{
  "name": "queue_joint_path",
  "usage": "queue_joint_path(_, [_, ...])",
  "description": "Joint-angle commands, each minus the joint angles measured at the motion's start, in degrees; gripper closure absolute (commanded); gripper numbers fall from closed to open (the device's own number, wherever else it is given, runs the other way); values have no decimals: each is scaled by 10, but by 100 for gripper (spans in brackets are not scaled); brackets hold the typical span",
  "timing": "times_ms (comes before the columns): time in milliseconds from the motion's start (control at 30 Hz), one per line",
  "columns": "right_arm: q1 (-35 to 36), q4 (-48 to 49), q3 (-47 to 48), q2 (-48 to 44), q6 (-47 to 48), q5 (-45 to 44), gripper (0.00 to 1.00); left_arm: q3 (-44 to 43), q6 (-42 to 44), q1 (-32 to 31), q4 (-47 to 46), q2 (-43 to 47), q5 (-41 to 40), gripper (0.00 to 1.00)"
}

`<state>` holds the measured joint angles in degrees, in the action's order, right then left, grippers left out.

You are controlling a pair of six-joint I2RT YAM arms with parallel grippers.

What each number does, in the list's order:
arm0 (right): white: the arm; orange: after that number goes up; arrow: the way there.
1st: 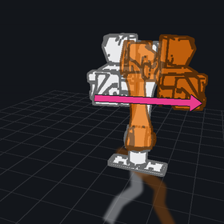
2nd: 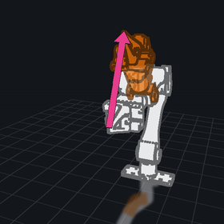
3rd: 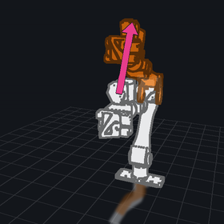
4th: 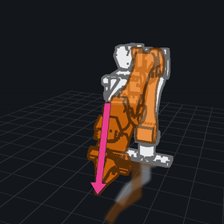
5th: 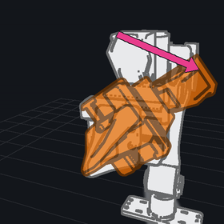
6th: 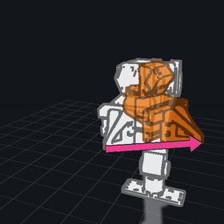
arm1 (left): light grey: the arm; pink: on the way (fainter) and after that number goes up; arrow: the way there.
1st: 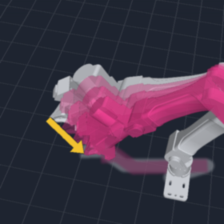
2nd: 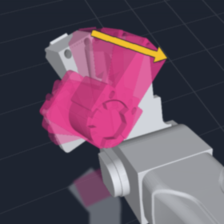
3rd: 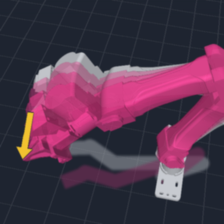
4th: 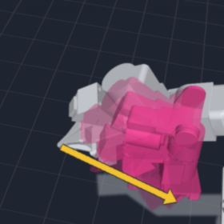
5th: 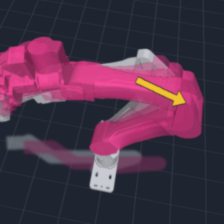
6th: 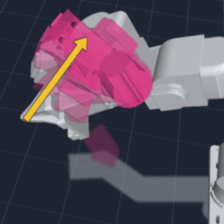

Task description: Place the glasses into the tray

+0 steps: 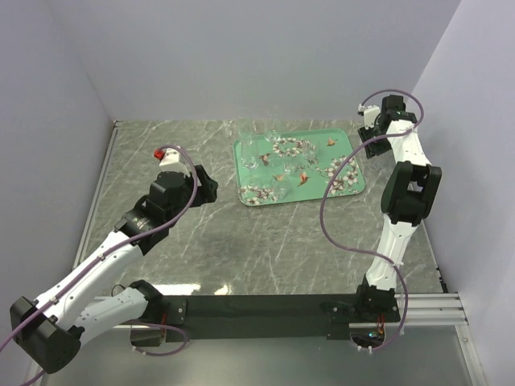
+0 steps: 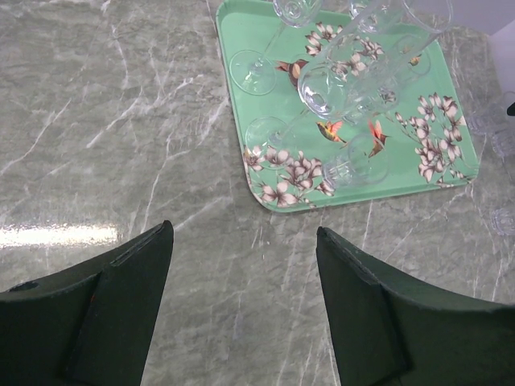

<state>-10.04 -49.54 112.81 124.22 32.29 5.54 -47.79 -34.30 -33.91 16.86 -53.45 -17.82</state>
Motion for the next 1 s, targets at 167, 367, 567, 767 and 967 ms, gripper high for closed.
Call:
queue_joint_path(167, [-9,21,2,32,-8,-18,60,-2,-9,2,-5,13,3,23])
queue_joint_path(367, [-9,16,19,51,-3,-14,69,2,-16,3,-1,21,1,23])
queue_joint_path(567, [-9,22,17,45,5,-10,99,8,-25,3,0,31,-3,23])
queue_joint_path(767, [-9,46,13,18,10,-1,100,4,-25,3,-3,26,-1,23])
queue_joint_path(967, [-2,55,27,-14,36,23,100,0,-21,3,-6,19,2,23])
